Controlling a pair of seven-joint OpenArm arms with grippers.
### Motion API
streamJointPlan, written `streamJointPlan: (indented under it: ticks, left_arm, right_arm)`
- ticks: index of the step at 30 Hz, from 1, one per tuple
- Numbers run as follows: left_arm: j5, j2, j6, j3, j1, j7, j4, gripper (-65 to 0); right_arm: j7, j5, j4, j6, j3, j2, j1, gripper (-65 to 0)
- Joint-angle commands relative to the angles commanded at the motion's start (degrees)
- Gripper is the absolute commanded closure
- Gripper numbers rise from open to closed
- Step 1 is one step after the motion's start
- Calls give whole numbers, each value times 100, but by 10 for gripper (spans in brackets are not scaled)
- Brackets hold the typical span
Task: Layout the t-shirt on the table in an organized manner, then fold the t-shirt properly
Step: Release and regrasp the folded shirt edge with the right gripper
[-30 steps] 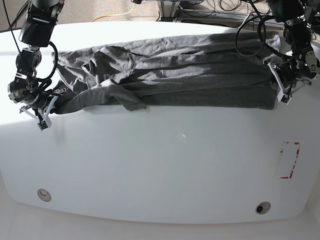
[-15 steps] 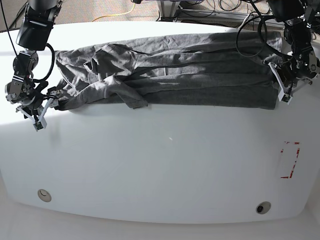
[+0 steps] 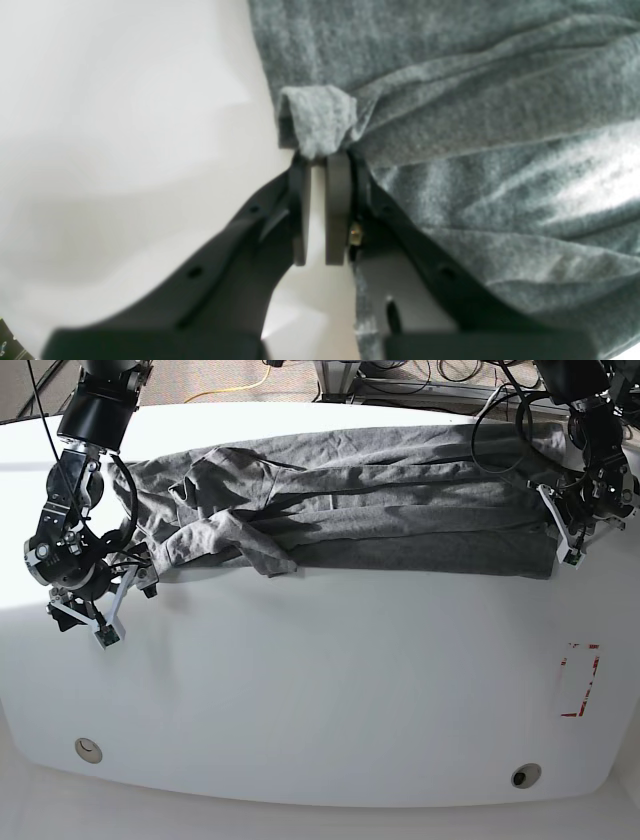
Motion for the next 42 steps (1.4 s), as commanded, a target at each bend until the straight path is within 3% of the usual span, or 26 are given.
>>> streamJointPlan:
  ticks: [3,8,13,21,30,33,38,42]
  left_arm:
    - [0,0,0,0,0,0,0,-36]
    - [0,9,0,0,0,0,0,-36]
    - [0,9,0,0,0,0,0,-36]
    - [0,9,0,0,0,0,0,-36]
    - [0,9,0,0,0,0,0,-36]
    - [0,9,0,0,0,0,0,-36]
    - [0,9,0,0,0,0,0,-36]
    - [0,9,0,0,0,0,0,-36]
  right_arm:
    - [-440,229,396,0,-9,-264,-167,-628]
    - [-571,738,571,0,-149,-492,-413,-628]
    - [-554,826,589,0,-976,-501,-659,-628]
    - [0,826,554,0,-1644,-501,-791,-626]
    - [519,826,-114,0,-2286,-492,-765,-620]
    - [721,818,-308,0,-2444,-492,-703,-556]
    - [800,818,-580,0,-2523,-492,-659,-328]
    - [809,818,-651,0,-2514,-501,-563,-197]
